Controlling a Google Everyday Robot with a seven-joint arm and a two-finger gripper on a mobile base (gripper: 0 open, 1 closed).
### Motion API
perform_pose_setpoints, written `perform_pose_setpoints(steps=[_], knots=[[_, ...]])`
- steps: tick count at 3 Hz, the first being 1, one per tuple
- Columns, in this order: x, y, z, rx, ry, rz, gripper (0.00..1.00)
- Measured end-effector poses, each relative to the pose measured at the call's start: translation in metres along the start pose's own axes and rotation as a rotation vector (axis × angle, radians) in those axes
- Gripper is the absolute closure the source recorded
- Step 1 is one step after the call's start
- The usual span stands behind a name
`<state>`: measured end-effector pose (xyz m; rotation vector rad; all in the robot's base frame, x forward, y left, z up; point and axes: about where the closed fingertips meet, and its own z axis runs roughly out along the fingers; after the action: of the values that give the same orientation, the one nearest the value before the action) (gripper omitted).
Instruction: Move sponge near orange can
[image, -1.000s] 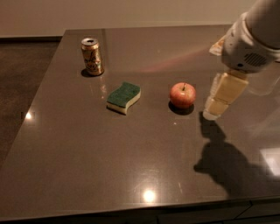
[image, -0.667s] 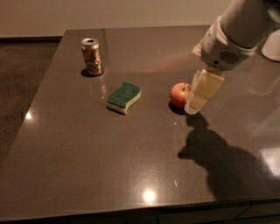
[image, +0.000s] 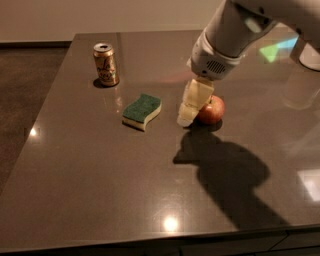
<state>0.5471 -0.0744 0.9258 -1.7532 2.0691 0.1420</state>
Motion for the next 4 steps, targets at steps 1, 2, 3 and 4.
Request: perform_pose_setpoints(steps=[1, 2, 3, 4], knots=[[-0.02, -0.009, 0.035, -0.033, 0.003, -0.019, 0.0], [-0.031, -0.013, 0.065, -0.067, 0.012, -0.033, 0.0], [-0.042, -0.013, 0.087, -0.102, 0.01, -0.046, 0.0], [-0.051, -0.011, 0.103, -0.138, 0.008, -0.06, 0.0]])
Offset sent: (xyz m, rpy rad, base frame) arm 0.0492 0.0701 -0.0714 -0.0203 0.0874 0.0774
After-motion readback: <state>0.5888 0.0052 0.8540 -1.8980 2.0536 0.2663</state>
